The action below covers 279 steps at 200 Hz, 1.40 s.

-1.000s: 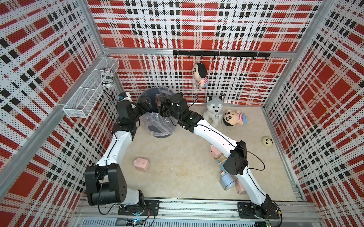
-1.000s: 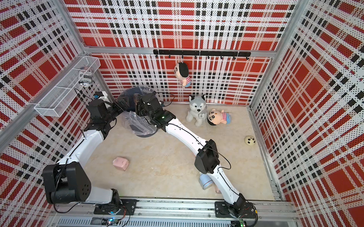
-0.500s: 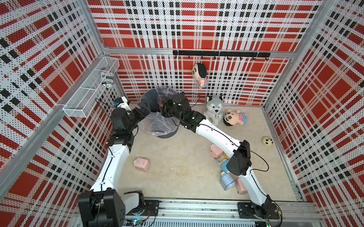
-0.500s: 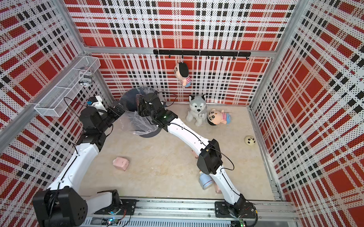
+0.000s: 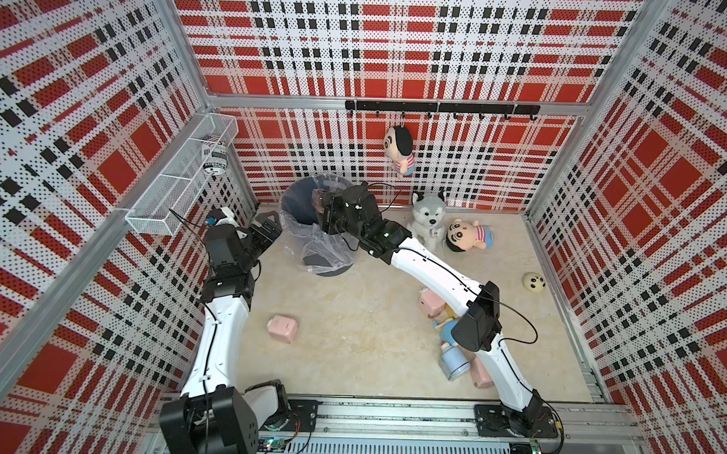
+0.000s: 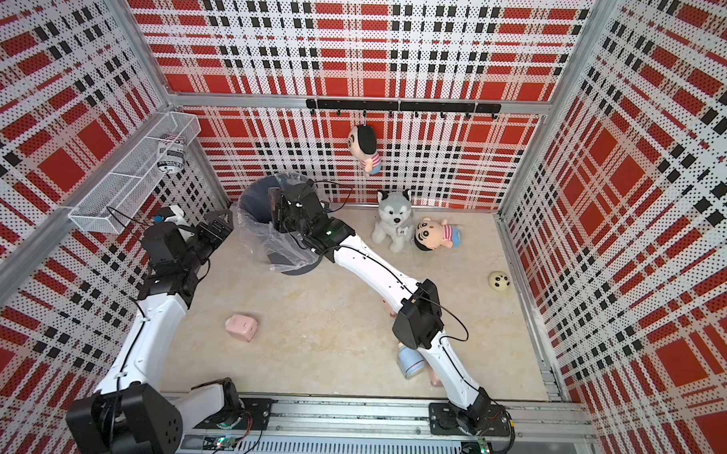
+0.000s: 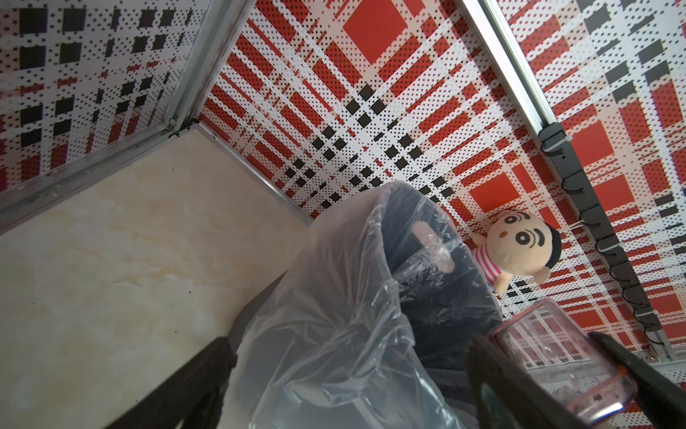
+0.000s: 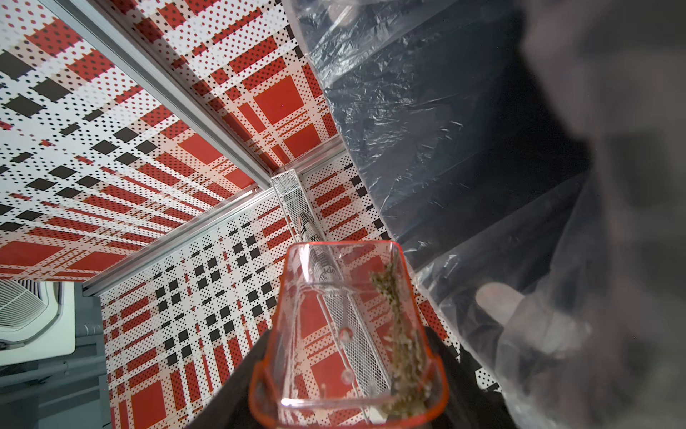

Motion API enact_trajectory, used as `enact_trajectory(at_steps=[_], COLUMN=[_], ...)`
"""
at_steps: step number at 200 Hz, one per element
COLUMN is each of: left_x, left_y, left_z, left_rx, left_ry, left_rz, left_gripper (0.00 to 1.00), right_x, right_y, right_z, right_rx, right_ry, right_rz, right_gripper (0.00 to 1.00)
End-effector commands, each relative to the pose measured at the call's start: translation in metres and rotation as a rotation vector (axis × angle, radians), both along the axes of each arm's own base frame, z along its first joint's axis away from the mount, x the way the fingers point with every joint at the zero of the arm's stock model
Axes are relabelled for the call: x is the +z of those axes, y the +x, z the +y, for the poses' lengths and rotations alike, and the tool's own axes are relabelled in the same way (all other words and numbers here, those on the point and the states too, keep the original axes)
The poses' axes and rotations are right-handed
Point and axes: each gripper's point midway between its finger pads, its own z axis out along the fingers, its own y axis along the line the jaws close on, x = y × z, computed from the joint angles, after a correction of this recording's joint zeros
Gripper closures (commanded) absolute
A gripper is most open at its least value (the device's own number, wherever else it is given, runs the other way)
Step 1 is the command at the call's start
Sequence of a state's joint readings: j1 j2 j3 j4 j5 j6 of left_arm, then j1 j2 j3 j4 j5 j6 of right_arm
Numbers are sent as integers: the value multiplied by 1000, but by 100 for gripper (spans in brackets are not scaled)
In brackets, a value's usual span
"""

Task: Take out the pencil sharpener tray and clean the shavings
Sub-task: Adjust the trash bin at the center of the board.

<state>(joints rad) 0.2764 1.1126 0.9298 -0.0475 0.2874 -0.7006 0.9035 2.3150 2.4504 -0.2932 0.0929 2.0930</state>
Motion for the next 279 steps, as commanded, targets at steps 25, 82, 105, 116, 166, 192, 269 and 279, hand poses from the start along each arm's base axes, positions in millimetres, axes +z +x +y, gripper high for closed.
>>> enact_trajectory(at_steps=[25,82,105,116,166,192,269,279], left_x=[2,-1,1,2,4,5,8,6], left_y=[-14,-21,-23,-24,-26,-26,-29,-29], left_z=[3,4,6,6,4,3,2,2], left_rx=[26,34,45,48,43,38,47,48], left_ry=[34,45,57,65,68,69,70,70], left_rz=[0,19,29,32,28,25,19,23], left_gripper=[2,2,2,2,2,2,2,2], right_x=[43,-25,-38,-34,-8,14,-2,-25], right_y=[-10,-6,-5,-6,-7,-12,-10,-8], right_z=[-6,15,18,17,11,10,7,9], right_rx=[-20,13,22,19,9,9,-6,3], right_ry=[79,21,8,4,34,67,50,27], right_rz=[-40,93,114,105,60,25,54,95], right_gripper=[56,56,56,56,56,56,55,55])
